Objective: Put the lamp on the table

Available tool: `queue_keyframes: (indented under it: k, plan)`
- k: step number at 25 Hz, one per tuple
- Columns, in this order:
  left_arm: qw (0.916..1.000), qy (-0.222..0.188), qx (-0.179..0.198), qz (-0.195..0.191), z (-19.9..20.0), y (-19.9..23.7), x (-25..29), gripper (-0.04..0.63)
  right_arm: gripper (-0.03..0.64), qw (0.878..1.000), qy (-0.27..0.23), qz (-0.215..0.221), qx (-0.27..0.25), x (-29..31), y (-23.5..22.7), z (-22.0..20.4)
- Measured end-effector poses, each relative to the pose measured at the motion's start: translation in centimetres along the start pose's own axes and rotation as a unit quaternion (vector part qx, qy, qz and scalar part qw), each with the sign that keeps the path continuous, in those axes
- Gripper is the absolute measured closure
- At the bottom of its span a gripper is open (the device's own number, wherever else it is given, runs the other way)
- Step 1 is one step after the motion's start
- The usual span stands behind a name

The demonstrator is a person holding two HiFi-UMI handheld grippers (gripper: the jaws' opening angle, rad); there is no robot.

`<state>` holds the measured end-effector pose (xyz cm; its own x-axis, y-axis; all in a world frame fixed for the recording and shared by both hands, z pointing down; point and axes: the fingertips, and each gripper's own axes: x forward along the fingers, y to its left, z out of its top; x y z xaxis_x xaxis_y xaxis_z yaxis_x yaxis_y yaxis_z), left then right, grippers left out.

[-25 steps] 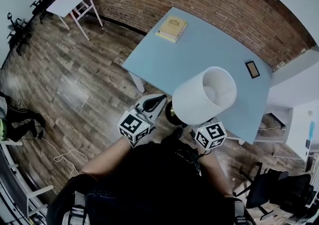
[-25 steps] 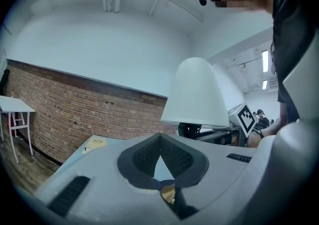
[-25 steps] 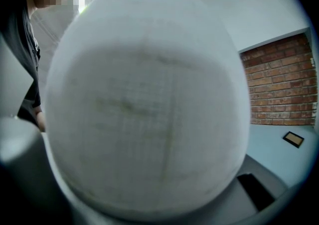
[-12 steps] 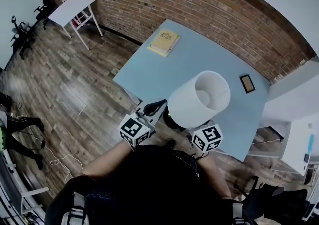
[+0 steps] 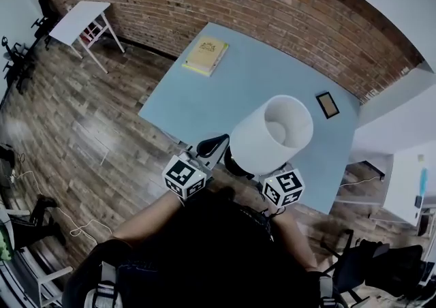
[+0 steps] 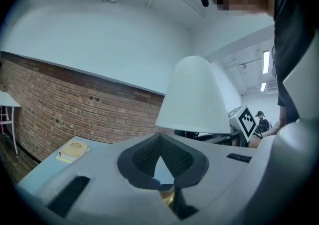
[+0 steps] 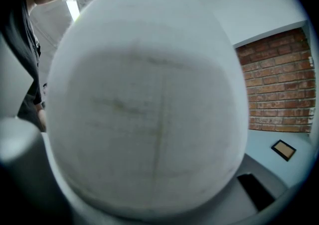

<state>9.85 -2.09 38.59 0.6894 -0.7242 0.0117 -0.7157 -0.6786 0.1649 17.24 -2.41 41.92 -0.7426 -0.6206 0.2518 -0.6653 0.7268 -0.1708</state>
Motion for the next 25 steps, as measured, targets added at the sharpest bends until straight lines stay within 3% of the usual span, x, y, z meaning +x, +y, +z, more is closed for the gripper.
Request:
queue_keyframes:
  k: [13,25]
  plan:
    - [0.9965,0.013,-0.003,-0.083,0.5,3.1,4.8,0.586,0.501,0.997,-0.008,-0.076,0.022,1.9,-3.5,1.3]
    - [0.988,0.022,-0.006,-0.153,1.9,12.5,4.8,0.586,0.5,0.987,-0.023,-0.156,0.04,10.3,-3.3,3.6]
